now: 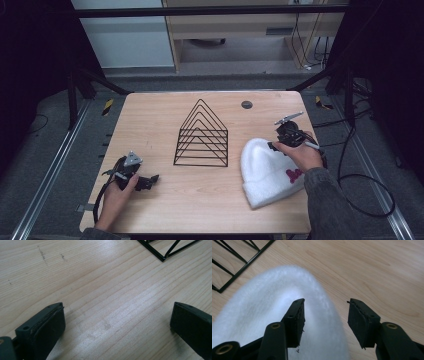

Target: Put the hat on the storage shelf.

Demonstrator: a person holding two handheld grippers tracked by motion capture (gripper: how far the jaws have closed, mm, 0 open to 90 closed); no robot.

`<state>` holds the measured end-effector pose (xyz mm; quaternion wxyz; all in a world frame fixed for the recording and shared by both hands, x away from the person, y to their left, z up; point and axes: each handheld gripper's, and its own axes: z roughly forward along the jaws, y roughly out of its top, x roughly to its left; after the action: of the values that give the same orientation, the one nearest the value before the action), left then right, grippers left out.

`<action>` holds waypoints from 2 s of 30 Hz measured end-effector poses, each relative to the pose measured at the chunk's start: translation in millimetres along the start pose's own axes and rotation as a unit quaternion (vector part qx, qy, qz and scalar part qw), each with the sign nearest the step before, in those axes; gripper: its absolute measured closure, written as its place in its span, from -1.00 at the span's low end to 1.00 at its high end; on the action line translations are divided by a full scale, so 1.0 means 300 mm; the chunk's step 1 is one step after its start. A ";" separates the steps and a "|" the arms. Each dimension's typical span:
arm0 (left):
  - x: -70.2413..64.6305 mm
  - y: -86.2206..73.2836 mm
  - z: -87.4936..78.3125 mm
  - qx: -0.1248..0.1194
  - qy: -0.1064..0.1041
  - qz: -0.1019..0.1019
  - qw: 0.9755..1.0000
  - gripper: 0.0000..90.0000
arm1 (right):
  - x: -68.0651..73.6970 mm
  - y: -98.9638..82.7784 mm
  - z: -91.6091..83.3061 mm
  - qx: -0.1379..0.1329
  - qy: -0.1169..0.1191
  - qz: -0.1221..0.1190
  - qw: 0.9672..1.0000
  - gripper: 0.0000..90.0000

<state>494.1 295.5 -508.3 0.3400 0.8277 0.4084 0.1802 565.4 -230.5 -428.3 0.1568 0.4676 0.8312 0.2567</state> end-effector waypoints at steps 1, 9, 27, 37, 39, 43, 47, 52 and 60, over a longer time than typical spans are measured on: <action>0.000 0.000 0.000 0.000 0.000 0.000 1.000 -1.00 | 0.001 0.003 0.011 0.004 0.006 0.003 1.000 0.03; 0.000 0.000 0.000 0.000 0.000 0.000 1.000 -1.00 | 0.021 0.026 0.091 0.042 0.014 -0.004 0.999 -0.13; 0.000 0.000 0.000 0.000 0.000 0.000 1.000 -1.00 | 0.050 0.012 0.025 -0.003 0.037 -0.039 0.999 0.83; 0.004 0.003 0.002 0.002 0.006 -0.005 1.000 -1.00 | 0.129 -0.038 -0.152 -0.098 0.014 -0.064 0.993 0.84; 0.004 0.004 0.003 0.001 0.007 -0.006 1.000 -1.00 | 0.158 -0.046 -0.199 -0.118 0.012 -0.068 0.991 0.84; 0.004 0.004 0.003 0.002 0.008 -0.006 1.000 -1.00 | 0.197 -0.061 -0.267 -0.145 0.012 -0.075 0.986 0.84; 0.003 0.004 0.003 0.001 0.008 -0.006 1.000 -1.00 | 0.217 -0.076 -0.301 -0.163 0.012 -0.076 0.984 0.84; 0.001 0.004 0.002 -0.001 0.007 -0.001 1.000 -1.00 | 0.241 -0.087 -0.339 -0.179 0.015 -0.078 0.981 0.84; -0.028 0.046 -0.063 -0.047 -0.001 0.016 0.999 -0.93 | 0.278 -0.069 -0.422 -0.194 0.018 -0.087 0.977 0.84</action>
<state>485.9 290.6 -485.3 0.3759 0.8173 0.3862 0.2038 444.9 -203.2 -338.2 0.2515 0.3495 0.8056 0.4070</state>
